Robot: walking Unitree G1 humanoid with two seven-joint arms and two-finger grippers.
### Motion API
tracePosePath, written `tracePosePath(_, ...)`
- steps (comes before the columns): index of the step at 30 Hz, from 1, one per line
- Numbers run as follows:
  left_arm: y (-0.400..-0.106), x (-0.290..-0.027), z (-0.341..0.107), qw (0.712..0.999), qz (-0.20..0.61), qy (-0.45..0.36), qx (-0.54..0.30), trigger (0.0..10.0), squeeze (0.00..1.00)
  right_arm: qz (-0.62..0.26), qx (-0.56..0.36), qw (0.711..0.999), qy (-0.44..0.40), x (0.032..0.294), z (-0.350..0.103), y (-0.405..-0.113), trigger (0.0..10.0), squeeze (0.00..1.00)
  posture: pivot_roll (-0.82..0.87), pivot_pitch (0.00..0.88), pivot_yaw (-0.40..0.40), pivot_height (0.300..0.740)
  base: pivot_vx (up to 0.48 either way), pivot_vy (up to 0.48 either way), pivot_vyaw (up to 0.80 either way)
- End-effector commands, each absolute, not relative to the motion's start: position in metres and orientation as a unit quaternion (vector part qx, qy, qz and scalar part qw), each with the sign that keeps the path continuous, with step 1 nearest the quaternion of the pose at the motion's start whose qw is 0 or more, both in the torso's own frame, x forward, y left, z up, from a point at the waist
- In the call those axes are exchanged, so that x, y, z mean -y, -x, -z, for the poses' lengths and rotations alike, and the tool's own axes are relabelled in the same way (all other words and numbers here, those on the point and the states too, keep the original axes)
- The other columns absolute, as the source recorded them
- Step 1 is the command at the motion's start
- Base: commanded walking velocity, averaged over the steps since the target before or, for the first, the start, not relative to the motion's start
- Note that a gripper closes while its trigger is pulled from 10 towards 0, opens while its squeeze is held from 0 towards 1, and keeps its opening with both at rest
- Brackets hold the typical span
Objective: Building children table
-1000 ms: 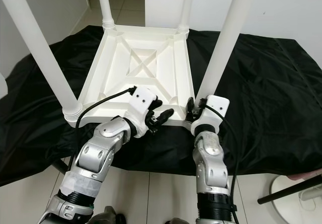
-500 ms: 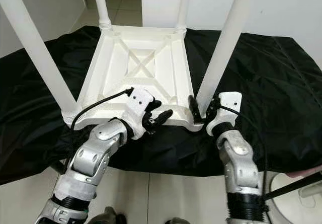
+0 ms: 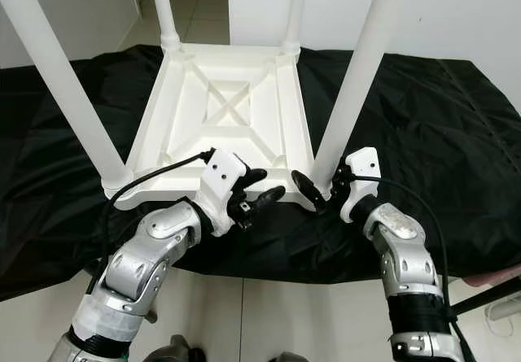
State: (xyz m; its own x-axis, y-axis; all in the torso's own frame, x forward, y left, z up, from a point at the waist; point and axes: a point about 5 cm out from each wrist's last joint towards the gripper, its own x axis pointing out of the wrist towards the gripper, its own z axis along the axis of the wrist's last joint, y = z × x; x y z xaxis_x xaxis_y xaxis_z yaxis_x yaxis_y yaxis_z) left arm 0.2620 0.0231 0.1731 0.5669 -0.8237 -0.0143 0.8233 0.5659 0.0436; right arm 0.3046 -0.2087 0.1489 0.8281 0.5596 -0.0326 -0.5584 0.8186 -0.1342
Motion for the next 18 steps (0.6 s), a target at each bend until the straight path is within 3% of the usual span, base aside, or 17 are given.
tracePosePath(1,-0.25,-0.017,-0.175,0.822,0.569,-0.024,0.003,10.0,0.0,-0.302,0.001,0.951,0.073,0.208,-0.147,-0.305,8.9,0.0,-0.04,0.0,0.029,0.74,0.0,0.0,0.0)
tracePosePath(2,-0.249,-0.017,-0.175,0.819,0.573,-0.022,0.001,10.0,0.0,-0.306,0.0,0.949,0.075,0.209,-0.147,-0.309,8.0,0.0,-0.04,0.0,0.029,0.74,0.0,0.0,0.0)
tracePosePath(3,-0.248,-0.017,-0.174,0.816,0.578,-0.022,-0.001,10.0,0.0,-0.308,-0.002,0.948,0.078,0.209,-0.146,-0.312,2.4,0.0,-0.04,0.0,0.03,0.74,0.0,0.0,0.0)
tracePosePath(5,-0.247,-0.017,-0.173,0.814,0.581,-0.022,-0.003,10.0,0.0,-0.31,-0.004,0.947,0.084,0.209,-0.146,-0.315,2.0,0.0,-0.04,0.0,0.03,0.74,0.0,0.0,0.0)
tracePosePath(6,-0.246,-0.016,-0.171,0.812,0.583,-0.027,-0.006,10.0,0.0,-0.314,-0.006,0.946,0.084,0.209,-0.145,-0.316,0.0,0.0,-0.04,0.0,0.03,0.74,0.0,0.0,0.0)
tracePosePath(17,-0.243,-0.015,-0.164,0.806,0.588,-0.065,-0.023,10.0,0.0,-0.316,-0.028,0.946,0.071,0.212,-0.133,-0.317,0.0,0.0,-0.03,0.0,0.027,0.74,0.0,0.0,0.0)
tracePosePath(18,-0.244,-0.015,-0.162,0.81,0.581,-0.071,-0.026,10.0,0.0,-0.308,-0.028,0.949,0.067,0.211,-0.131,-0.317,10.0,0.0,-0.03,0.0,0.023,0.74,0.0,0.0,0.0)
